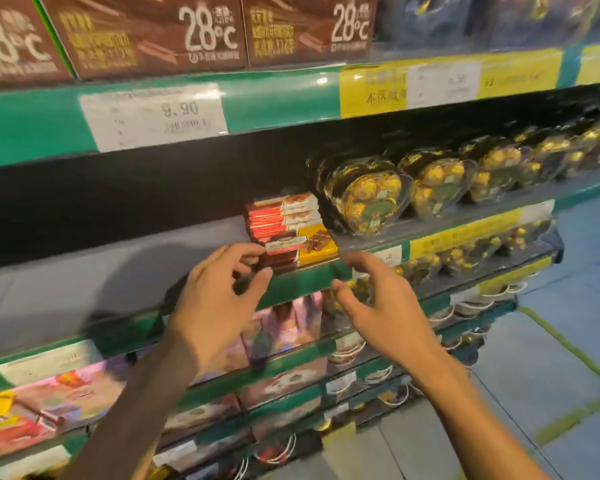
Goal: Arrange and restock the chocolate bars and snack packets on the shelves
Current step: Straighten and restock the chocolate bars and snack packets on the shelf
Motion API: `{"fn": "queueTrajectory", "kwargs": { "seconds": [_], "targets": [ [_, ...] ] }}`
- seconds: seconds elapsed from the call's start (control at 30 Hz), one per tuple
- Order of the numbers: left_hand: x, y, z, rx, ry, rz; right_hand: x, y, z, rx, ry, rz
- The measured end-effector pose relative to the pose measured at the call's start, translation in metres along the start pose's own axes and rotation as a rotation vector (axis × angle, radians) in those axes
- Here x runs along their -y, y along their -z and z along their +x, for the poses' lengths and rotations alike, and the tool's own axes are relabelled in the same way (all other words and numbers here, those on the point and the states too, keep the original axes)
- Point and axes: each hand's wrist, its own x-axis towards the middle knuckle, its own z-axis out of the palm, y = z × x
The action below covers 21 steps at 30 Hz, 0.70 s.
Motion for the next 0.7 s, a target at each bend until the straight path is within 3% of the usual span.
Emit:
{"fn": "queueTrajectory", "kwargs": {
  "seconds": [0.3,0.53,0.7],
  "targets": [
    [0.0,-0.027,0.055,0.208,-0.107,0.546,-0.005,-0.006,0.044,0.018,0.15,-0.214],
    [0.017,0.005,0.058,0.279,-0.058,0.543,0.002,-0.011,0.049,0.065,0.134,-0.352],
    [0.036,0.035,0.061,0.352,0.098,0.45,0.021,-0.022,0.056,0.021,0.063,-0.447]
  ]
}}
